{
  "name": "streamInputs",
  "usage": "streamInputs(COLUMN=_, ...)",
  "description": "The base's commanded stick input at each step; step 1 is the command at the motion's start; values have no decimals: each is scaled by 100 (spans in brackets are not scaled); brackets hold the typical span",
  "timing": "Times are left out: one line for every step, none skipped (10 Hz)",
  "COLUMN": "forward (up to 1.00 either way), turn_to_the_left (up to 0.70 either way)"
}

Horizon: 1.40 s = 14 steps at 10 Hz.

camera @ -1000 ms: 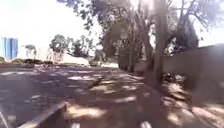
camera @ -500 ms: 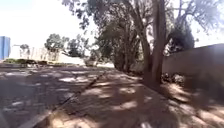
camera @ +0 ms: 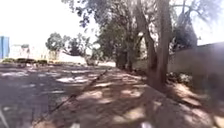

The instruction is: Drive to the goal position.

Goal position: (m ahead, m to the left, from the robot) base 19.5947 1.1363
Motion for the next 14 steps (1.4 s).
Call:
streamInputs(forward=70, turn_to_the_left=0)
streamInputs(forward=70, turn_to_the_left=0)
streamInputs(forward=70, turn_to_the_left=0)
streamInputs(forward=70, turn_to_the_left=0)
streamInputs(forward=70, turn_to_the_left=0)
streamInputs(forward=70, turn_to_the_left=0)
streamInputs(forward=70, turn_to_the_left=0)
streamInputs(forward=70, turn_to_the_left=0)
streamInputs(forward=70, turn_to_the_left=0)
streamInputs(forward=70, turn_to_the_left=0)
streamInputs(forward=70, turn_to_the_left=0)
streamInputs(forward=70, turn_to_the_left=0)
streamInputs(forward=70, turn_to_the_left=0)
streamInputs(forward=70, turn_to_the_left=-34)
